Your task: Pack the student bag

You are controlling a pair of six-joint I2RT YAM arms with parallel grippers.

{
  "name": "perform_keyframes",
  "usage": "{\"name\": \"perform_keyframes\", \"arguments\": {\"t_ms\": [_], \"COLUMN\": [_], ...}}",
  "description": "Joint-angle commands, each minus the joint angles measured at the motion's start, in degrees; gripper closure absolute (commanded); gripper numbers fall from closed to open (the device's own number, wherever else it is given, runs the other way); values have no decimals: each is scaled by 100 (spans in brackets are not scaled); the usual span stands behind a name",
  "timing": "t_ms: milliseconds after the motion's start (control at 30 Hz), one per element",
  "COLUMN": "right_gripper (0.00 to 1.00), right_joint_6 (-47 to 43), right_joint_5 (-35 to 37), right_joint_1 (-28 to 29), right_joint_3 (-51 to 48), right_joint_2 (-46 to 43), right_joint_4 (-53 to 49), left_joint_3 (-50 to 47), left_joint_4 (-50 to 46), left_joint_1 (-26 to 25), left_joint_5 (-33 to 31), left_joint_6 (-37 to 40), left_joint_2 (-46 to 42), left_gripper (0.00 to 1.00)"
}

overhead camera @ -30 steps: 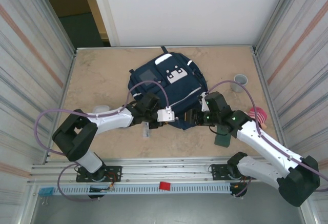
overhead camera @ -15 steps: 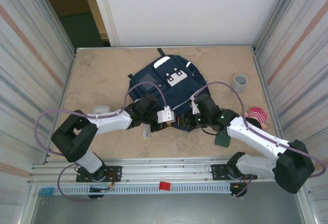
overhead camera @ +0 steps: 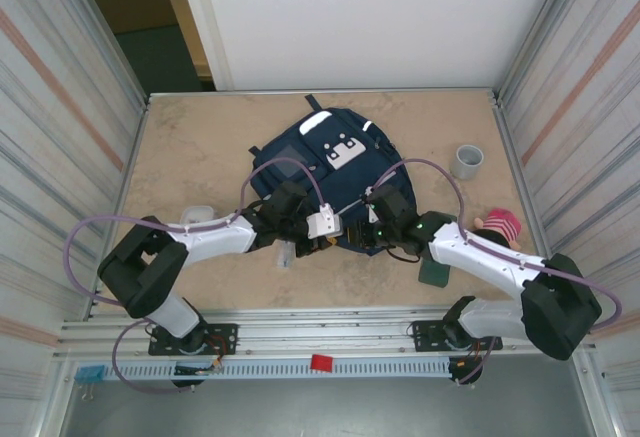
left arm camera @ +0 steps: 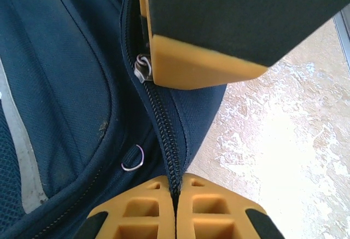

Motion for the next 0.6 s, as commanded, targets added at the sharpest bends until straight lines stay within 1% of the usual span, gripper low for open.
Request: {"name": "perform_keyframes", "arguments": {"t_ms": [0, 133, 267, 300, 333, 400, 500, 567], "right_gripper": [79, 88, 90, 87, 83, 77, 72, 73], "right_joint_6": [79, 161, 287, 315, 329, 383, 505, 551], "right_joint_5": [563, 722, 750, 728, 665, 579, 480, 446], "right_joint_1": [126, 180, 249, 249, 243, 241, 249, 298], "right_joint_3": [66, 31, -9, -23, -52, -58, -57, -89], "right_joint_2": [24, -51, -117, -109, -89, -28, 59, 39], "right_joint_4": [-144, -230, -197, -157, -90, -32, 52, 174], "left_joint_3": [-19, -54, -46, -36, -37, -26, -39, -60], "left_joint_4": [223, 269, 267, 278, 291, 312, 358, 405], "left_joint_1": [-2, 26, 36, 35, 35, 36, 35, 43], "left_joint_5": [379, 281, 232, 248, 258, 284, 302, 306], "left_joint_6": [-56, -71, -80, -87, -100, -115, -131, -128], "left_joint_2": [-332, -316, -291, -289, -290, -299, -363, -403], "left_gripper": [100, 100, 100, 100, 100, 100, 100, 100]}}
